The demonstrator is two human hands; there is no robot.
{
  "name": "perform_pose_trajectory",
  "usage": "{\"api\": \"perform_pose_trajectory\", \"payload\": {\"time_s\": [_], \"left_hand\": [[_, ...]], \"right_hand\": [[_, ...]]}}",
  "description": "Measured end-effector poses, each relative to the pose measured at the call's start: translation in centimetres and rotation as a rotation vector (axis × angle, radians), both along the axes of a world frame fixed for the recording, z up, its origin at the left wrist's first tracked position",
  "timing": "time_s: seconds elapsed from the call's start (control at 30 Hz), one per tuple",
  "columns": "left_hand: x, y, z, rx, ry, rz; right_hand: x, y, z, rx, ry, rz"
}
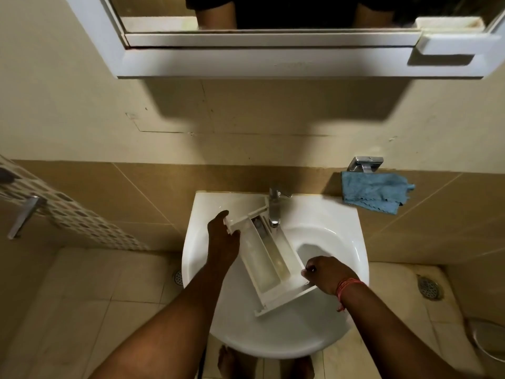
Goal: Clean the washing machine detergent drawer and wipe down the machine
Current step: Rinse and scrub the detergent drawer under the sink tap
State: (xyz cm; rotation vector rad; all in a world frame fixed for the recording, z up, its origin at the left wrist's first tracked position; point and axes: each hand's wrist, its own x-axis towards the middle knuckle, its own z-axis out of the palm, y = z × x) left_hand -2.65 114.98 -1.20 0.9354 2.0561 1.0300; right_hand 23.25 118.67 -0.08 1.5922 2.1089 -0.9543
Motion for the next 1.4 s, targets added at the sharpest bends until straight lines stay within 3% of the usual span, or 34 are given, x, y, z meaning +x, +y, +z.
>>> {"api": "perform_pose_trajectory", "payload": {"time_s": [0.07,0.13,0.33,0.73,1.1,1.3,1.4], "left_hand": [[0.8,-0.5,0.5,0.006,-0.274,0.124],[1.8,-1.3,0.8,-0.026,-0.384,0.164],[4.0,-2.9,0.1,-0.225,-0.271,0.050],[4.7,-3.5,0.1,-0.265,-0.288,-0.123],[5.8,0.0,0.9,-0.230,-0.343,-0.032],[5.6,0.7,0.4,-0.245,-0.334,-0.003],[5.6,0.0,0.0,-0.293,-0.328,0.005]], "right_hand": [[-0.6,-0.3,-0.1,-0.015,-0.010,0.006],[-0.9,-0.6,-0.4,-0.022,-0.018,0.000],[-1.0,-1.0,0.1,-0.113,0.002,0.033],[1.8,-3.0,3.1,-0.260,0.155,-0.004],[1.3,-6.4,-0.4,-0.052,0.291,-0.298],[-0.1,-4.9,-1.2,0.000,0.328,-0.347],[-1.3,-4.2,-0.1,0.271,0.450,-0.418]]}}
